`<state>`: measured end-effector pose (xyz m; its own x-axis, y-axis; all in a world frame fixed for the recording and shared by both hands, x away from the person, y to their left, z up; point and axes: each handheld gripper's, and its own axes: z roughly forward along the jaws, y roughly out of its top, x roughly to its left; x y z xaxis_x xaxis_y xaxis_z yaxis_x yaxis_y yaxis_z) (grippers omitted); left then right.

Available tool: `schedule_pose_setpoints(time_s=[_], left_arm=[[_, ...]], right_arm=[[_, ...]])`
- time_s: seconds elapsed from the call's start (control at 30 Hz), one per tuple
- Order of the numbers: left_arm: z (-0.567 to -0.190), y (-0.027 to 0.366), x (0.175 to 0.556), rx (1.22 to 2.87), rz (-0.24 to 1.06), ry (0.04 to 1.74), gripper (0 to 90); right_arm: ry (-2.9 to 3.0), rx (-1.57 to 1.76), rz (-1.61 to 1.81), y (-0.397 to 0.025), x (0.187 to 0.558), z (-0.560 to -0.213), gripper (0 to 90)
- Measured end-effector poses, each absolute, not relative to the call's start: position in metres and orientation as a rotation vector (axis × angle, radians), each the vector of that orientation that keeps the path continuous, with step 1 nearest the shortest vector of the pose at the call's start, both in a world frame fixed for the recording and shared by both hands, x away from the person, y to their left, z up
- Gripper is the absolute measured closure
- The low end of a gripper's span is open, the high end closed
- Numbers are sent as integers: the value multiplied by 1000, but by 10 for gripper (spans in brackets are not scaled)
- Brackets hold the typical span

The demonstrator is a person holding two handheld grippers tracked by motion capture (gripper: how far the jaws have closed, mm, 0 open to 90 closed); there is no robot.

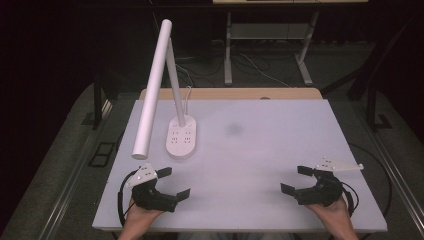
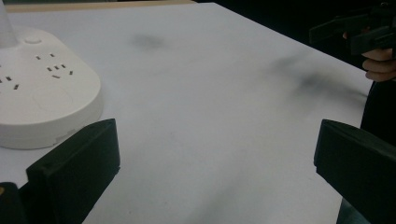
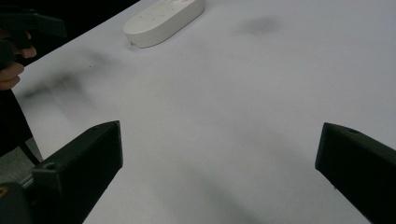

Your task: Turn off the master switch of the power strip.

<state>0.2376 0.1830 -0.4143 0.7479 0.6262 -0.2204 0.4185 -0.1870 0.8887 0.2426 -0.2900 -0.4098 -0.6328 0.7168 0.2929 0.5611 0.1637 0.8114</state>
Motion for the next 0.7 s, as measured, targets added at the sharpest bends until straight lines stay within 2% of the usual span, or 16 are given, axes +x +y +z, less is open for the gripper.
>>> schedule_pose_setpoints(time_s=[0.7], left_arm=[[-408, 179, 247, 1895, 211, 820, 0]], right_arm=[[2306, 1258, 1395, -291, 243, -414, 0]])
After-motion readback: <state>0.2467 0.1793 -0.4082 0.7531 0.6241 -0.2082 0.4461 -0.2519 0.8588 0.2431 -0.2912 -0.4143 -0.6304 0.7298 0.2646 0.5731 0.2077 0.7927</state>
